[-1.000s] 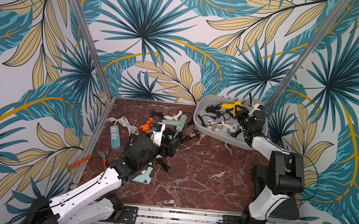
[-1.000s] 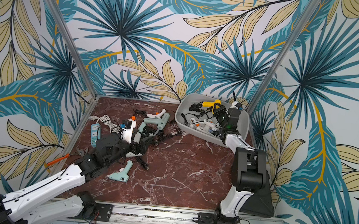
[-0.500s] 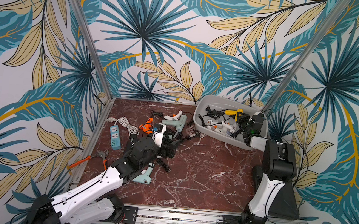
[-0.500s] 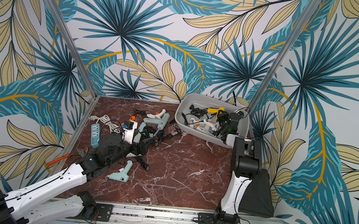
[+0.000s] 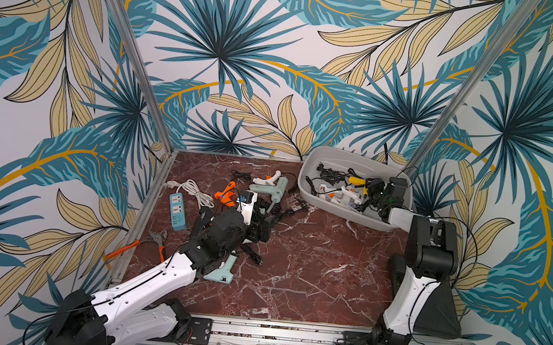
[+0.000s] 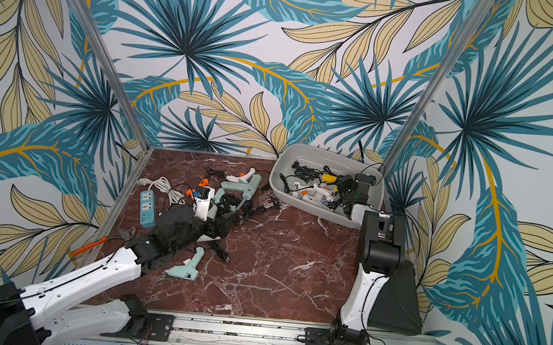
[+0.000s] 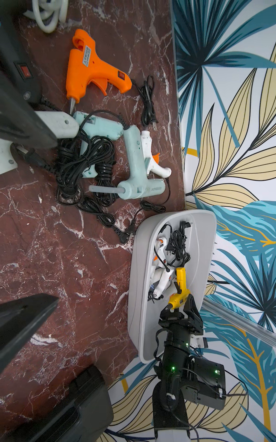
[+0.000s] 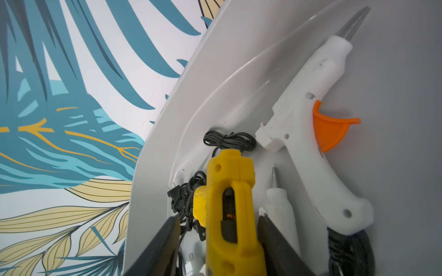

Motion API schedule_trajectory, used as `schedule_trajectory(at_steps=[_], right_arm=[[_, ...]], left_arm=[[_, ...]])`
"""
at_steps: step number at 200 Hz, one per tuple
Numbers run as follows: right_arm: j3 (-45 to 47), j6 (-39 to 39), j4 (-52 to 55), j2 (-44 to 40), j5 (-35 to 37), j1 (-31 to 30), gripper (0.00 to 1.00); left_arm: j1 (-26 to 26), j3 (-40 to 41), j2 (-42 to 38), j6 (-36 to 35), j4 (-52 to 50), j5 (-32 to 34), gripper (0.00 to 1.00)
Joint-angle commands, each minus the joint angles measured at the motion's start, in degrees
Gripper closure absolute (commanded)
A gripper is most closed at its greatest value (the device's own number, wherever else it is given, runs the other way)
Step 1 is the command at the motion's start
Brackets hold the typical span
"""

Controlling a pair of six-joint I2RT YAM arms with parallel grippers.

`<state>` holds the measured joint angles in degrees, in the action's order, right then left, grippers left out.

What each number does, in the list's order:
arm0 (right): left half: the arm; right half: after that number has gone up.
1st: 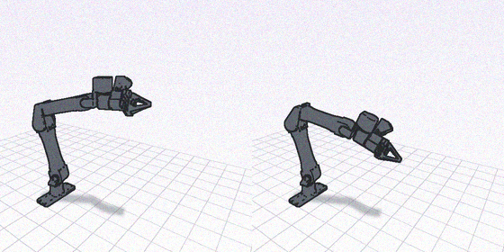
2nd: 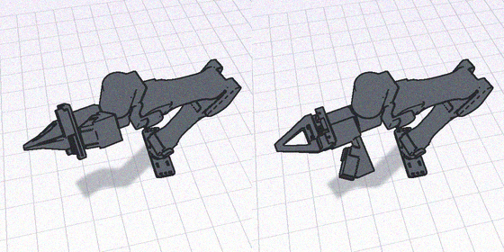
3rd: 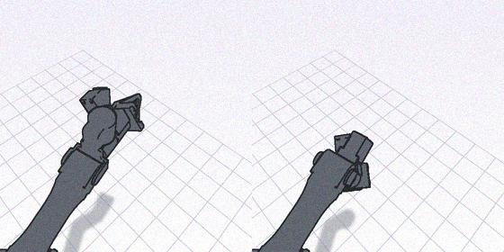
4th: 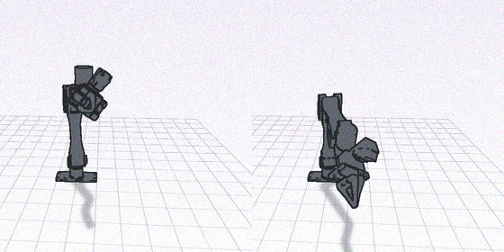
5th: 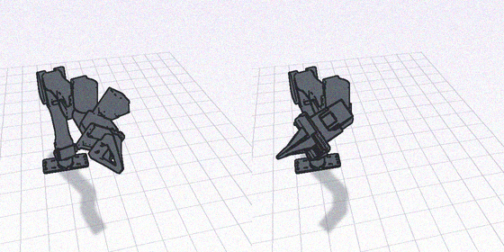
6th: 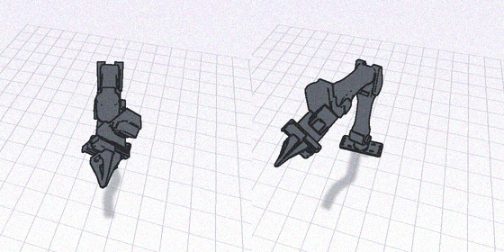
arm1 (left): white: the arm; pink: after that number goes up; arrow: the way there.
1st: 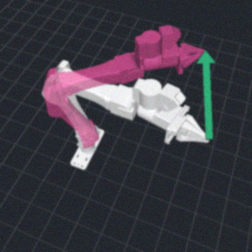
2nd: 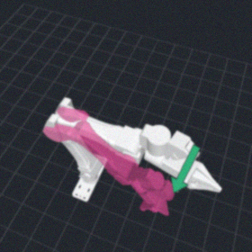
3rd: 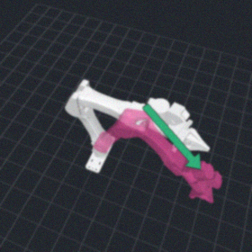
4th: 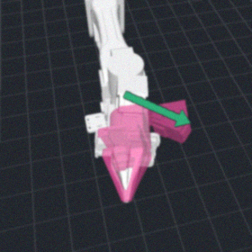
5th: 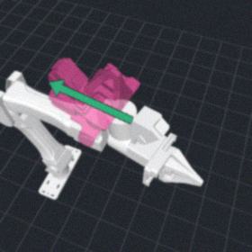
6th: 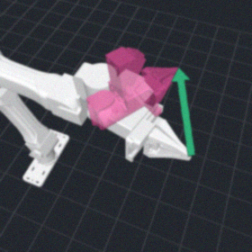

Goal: Put the hot melt glue gun into the storage box
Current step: Place the hot melt adhesive gun in the storage box.

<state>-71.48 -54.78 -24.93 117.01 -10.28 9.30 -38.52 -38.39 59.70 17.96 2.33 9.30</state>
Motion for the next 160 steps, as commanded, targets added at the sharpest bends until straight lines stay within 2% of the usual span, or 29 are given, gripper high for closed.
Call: schedule_trajectory(at_steps=[1, 51, 55, 61, 95, 130, 160], right_arm=[[1.4, 2.4, 2.3, -1.5, 1.1, 0.1, 0.4], [4.0, 7.5, 10.2, -8.8, 5.1, 0.1, 0.31], [4.3, 8.0, 11.0, -9.5, 5.5, 0.1, 0.22], [4.6, 8.6, 12.2, -10.4, 6.1, 0.0, 0.2], [7.0, 12.1, 17.4, -15.6, 8.9, 0.1, 0.19], [10.3, 15.0, 21.0, -20.0, 6.5, -0.3, 0.22], [14.7, 17.9, 23.7, -25.4, 6.3, -3.3, 0.23]], left_arm=[[0.4, 0.7, -0.4, 0.7, 1.5, 1.0, 0.0], [2.2, 1.1, -0.7, 2.5, -0.2, 1.4, 0.0], [2.4, 1.2, -0.7, 2.8, -0.4, 1.5, 0.0], [2.9, 1.3, -0.8, 3.3, -0.8, 1.2, 0.0], [6.3, 1.3, -1.3, 6.0, -4.5, 0.6, 0.0], [11.4, 0.8, -1.5, 9.7, -11.8, -0.2, 0.0], [15.6, 0.8, -1.0, 11.1, -17.7, -2.6, 0.0]])
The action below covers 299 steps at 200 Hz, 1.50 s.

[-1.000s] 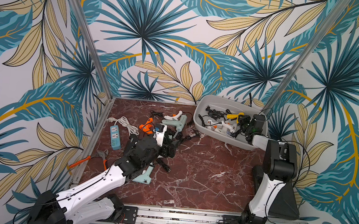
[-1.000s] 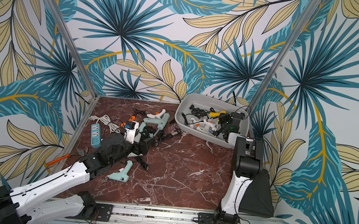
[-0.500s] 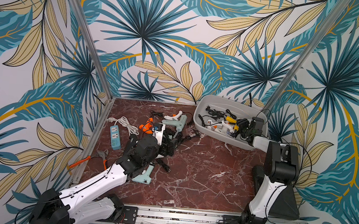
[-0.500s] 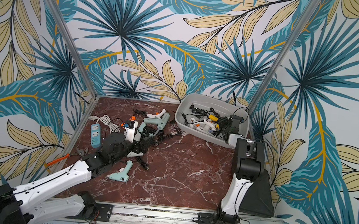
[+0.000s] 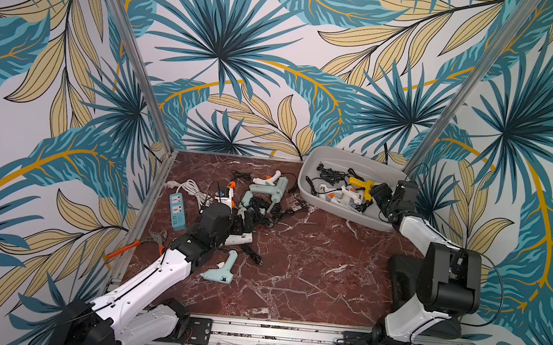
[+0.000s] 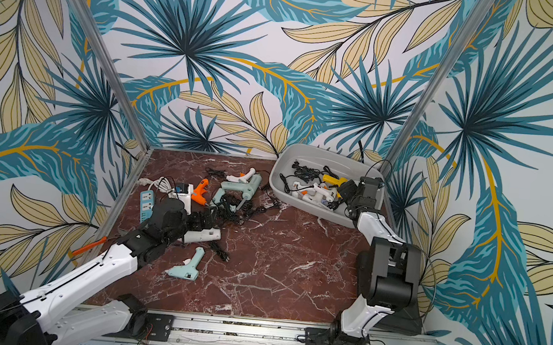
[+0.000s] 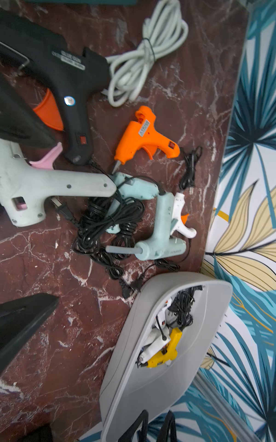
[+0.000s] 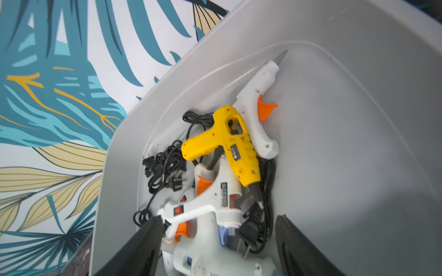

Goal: Put the hot melt glue gun into the storage box
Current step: Place the hot melt adhesive gun in the storage box, then pick up the hot melt adhesive gun from the center of the board.

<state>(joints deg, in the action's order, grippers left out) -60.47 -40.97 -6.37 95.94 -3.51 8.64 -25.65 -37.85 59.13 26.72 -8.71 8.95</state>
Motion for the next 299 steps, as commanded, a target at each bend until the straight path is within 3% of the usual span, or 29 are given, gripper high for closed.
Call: schedule_trajectory(at_steps=[1, 46, 92, 112, 146, 220, 235, 269, 280, 289, 299], right_arm=[[3.8, 4.2, 5.3, -4.5, -0.4, -2.8, 0.23], [6.9, 8.6, 13.9, -12.9, 4.4, -12.7, 0.24], [9.9, 8.5, 21.0, -21.8, 11.2, -21.9, 0.24], [12.5, 6.9, 20.6, -26.4, 11.9, -22.5, 0.23], [13.4, 6.7, 22.3, -32.6, 14.9, -22.5, 0.2], [14.9, 6.3, 22.5, -37.3, 16.3, -22.5, 0.17], [15.1, 6.2, 22.1, -37.6, 16.4, -22.5, 0.17], [14.8, 5.8, 21.8, -38.1, 16.1, -22.5, 0.14], [14.9, 5.5, 21.6, -38.5, 16.1, -22.5, 0.1], [15.1, 5.0, 21.4, -39.1, 16.3, -22.5, 0.02], [15.5, 4.3, 20.9, -39.8, 16.5, -22.5, 0.0]], left_arm=[[2.9, 0.3, -0.4, 2.5, -7.5, -2.3, 0.0], [5.6, 4.0, -1.0, 5.0, -12.6, -8.0, 0.01], [5.3, 5.3, 1.4, 5.5, -19.6, -15.5, 0.18], [4.4, 7.5, 2.5, 6.2, -18.9, -16.5, 0.27], [0.3, 7.3, 5.4, 6.5, -19.3, -13.9, 0.32], [-2.2, 5.5, 14.0, 6.4, -17.9, -8.8, 0.37], [-2.6, 4.7, 15.9, 6.1, -17.8, -8.0, 0.44], [-3.5, 4.1, 18.0, 6.4, -17.3, -7.5, 0.71], [-3.7, 4.1, 17.9, 6.5, -17.2, -7.8, 0.81], [-4.0, 4.1, 17.4, 6.6, -17.1, -8.3, 0.87], [-4.1, 3.9, 16.5, 6.8, -17.1, -9.1, 0.93]])
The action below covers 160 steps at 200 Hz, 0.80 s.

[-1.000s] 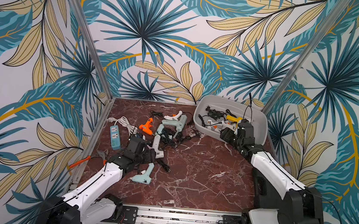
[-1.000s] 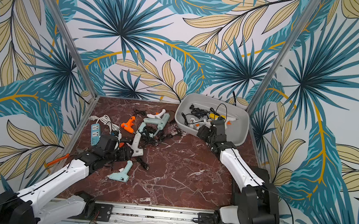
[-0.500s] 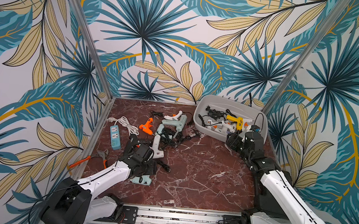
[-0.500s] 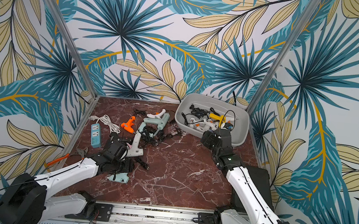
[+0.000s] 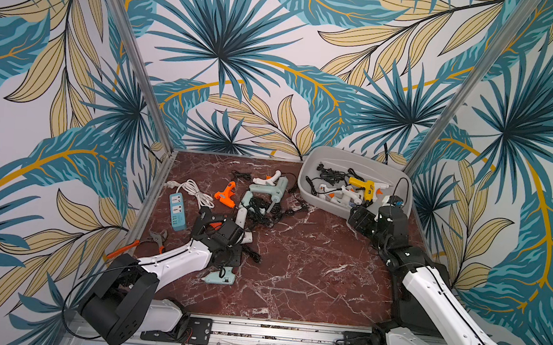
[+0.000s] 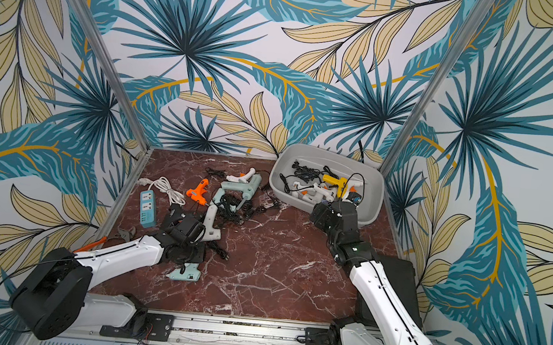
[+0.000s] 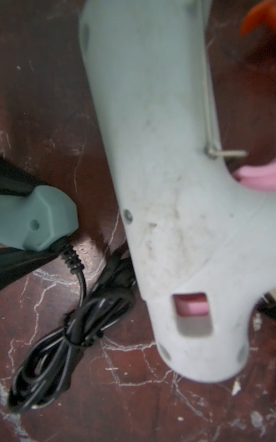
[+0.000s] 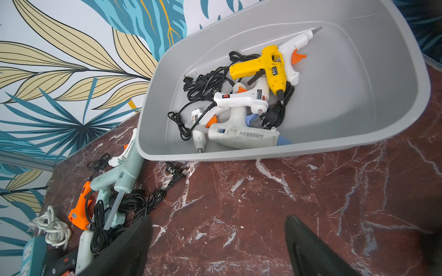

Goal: Put the hot melt glue gun into the storage box
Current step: Pick up the hot melt adhesive gun from the center of the board.

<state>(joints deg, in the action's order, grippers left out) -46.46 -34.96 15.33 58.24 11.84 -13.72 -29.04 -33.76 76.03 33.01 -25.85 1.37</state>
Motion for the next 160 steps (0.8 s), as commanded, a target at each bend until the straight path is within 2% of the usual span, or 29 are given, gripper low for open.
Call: schedule_trajectory(at_steps=[1, 17, 54, 91, 126, 148, 160], right_arm=[[1.6, -1.8, -0.8, -2.2, 1.2, -0.1, 0.0], [1.6, -2.9, -1.5, -2.9, 0.7, -0.1, 0.0], [1.8, -2.4, -5.5, -3.5, -5.7, -0.1, 0.0], [1.8, -2.5, -7.9, -3.1, -13.4, -0.1, 0.0], [3.8, -4.3, -15.9, -2.0, -23.2, -0.4, 0.09], [4.3, -3.7, -18.7, -0.9, -25.9, -2.3, 0.14], [4.3, -2.9, -19.6, -0.2, -26.4, -4.1, 0.16]], left_arm=[[-0.7, -0.2, -0.5, 0.5, 0.1, -1.7, 0.94], [-0.8, -0.6, -2.6, 0.8, 0.2, -4.0, 1.0], [-0.8, -2.4, -9.6, 2.3, 1.8, -10.6, 1.0], [-0.6, -3.8, -14.5, 5.7, 9.7, -15.1, 1.0], [-0.4, -4.1, -13.7, 10.8, 26.9, -13.9, 1.0], [-0.1, -4.7, -10.4, 15.2, 38.1, -13.2, 1.0], [0.2, -6.3, -7.8, 16.5, 40.9, -13.4, 1.0]])
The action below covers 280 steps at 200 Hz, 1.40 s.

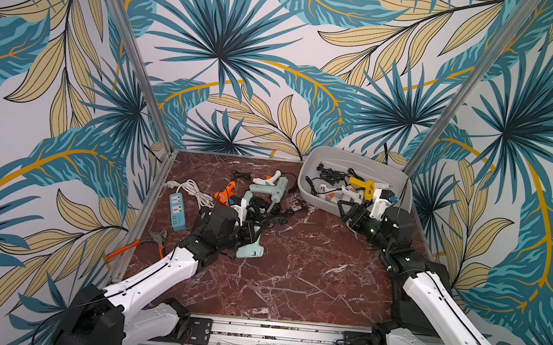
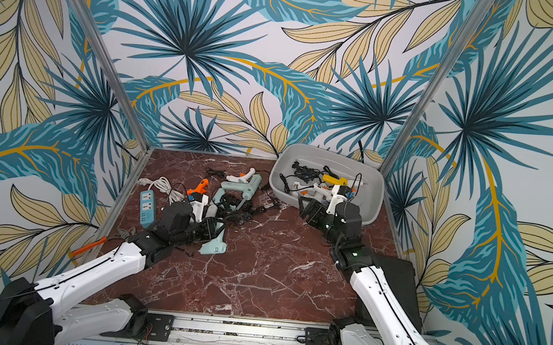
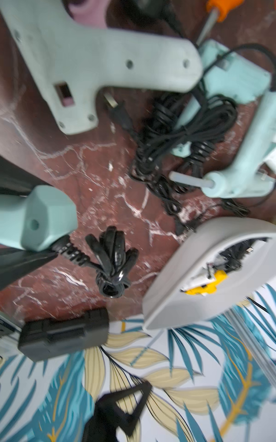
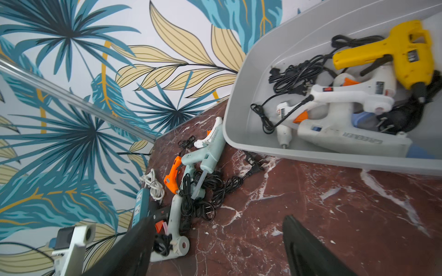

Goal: Put the hot melt glue gun into the storage box
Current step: Pick up the hot melt adhesive gun from the center of the board, then place the hot melt adhesive gun in the storage box.

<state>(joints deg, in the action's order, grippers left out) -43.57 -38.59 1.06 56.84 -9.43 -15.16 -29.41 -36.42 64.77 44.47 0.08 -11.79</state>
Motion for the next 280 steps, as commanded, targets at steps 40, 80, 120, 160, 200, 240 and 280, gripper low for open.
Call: schedule_trajectory(at_steps=[40, 80, 120, 160, 200, 240, 280], right_arm=[[-1.2, 5.6, -5.0, 5.5, -3.0, -10.3, 0.24], [-6.6, 12.5, -3.7, 12.7, 0.5, -18.6, 0.26], [-14.7, 16.7, -0.8, 22.7, 1.6, -24.0, 0.3], [-19.3, 17.8, -0.1, 29.2, 2.0, -26.4, 0.32], [-20.8, 18.7, 1.4, 32.3, 2.5, -27.4, 0.34], [-21.4, 19.5, 2.6, 34.5, 5.3, -27.6, 0.37], [-23.6, 19.7, 3.2, 36.7, 6.5, -27.6, 0.47]], left_arm=[[2.7, -7.4, 12.5, 11.7, 22.5, -4.0, 1.0], [4.0, -9.6, 18.2, 15.5, 26.5, -6.9, 1.0], [4.2, -10.5, 19.5, 16.3, 27.2, -7.5, 1.0], [4.5, -10.7, 19.3, 16.2, 27.3, -7.5, 1.0], [4.9, -10.7, 18.8, 16.3, 27.6, -7.0, 1.0], [4.9, -10.8, 18.3, 16.4, 27.6, -7.2, 1.0], [5.0, -11.0, 17.7, 15.9, 26.9, -6.7, 1.0]])
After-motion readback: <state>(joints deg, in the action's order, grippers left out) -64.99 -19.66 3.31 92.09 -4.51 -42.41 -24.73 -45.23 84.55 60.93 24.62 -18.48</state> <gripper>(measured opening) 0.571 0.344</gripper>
